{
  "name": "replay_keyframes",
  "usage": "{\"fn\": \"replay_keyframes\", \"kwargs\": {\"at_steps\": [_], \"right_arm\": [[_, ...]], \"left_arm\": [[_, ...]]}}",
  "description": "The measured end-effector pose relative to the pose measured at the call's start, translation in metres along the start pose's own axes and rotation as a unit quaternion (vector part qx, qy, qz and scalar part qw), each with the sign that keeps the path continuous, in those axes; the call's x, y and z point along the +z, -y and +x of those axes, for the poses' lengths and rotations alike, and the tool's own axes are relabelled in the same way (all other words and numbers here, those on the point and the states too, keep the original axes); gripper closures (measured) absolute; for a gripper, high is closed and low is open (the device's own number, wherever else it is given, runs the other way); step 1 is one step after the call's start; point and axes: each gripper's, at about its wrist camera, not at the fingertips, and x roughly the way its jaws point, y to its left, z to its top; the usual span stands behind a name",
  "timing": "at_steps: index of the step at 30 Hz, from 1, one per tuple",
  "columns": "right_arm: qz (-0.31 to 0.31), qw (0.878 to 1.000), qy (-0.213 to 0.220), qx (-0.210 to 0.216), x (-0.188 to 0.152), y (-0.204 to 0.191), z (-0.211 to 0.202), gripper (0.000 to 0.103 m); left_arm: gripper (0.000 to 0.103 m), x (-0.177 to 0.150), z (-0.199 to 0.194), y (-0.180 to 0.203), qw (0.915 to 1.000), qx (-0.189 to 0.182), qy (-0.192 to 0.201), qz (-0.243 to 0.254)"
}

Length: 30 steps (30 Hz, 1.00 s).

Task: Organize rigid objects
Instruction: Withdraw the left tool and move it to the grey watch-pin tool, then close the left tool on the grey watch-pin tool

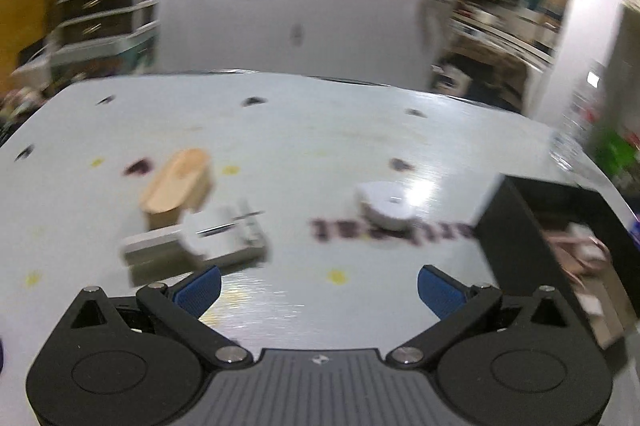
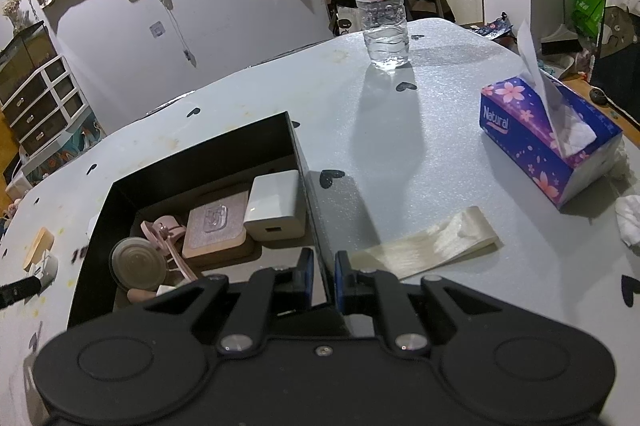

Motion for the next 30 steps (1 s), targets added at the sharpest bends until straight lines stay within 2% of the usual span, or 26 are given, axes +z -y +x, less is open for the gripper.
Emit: {"fn": "replay_keyframes", "kwargs": {"at_steps": [7, 11, 17, 22, 25, 27, 30], "right_arm": [[0.000, 1.000, 0.000, 0.000, 0.000, 0.000, 0.000, 0.092], [0.001, 1.000, 0.000, 0.001, 0.000, 0.000, 0.000, 0.092], [0.003, 1.000, 0.000, 0.002, 0.000, 0.002, 0.000, 0.092], [0.003, 1.000, 0.001, 0.002, 0.000, 0.002, 0.000, 0.092], [0.003, 1.000, 0.000, 0.002, 0.000, 0.002, 0.000, 0.092], [0.002, 1.000, 0.000, 0.002, 0.000, 0.002, 0.000, 0.092], [0.001, 1.000, 0.000, 0.002, 0.000, 0.002, 0.000, 0.092]], "left_arm": [[0.000, 0.002, 0.025, -0.028, 0.9946, 0.064, -0.006, -0.082], [0.002, 0.004, 0.039, -0.033, 0.9892, 0.094, 0.014, -0.111], [0.007, 0.011, 0.053, -0.026, 0.9874, 0.128, 0.031, -0.087], [0.020, 0.011, 0.059, -0.019, 0.9859, 0.157, 0.036, -0.047], [0.026, 0.008, 0.057, -0.019, 0.9869, 0.153, 0.040, -0.031], [0.039, 0.007, 0.054, -0.021, 0.9881, 0.146, 0.040, -0.024], [0.039, 0.004, 0.050, -0.022, 0.9892, 0.140, 0.039, -0.019]]}}
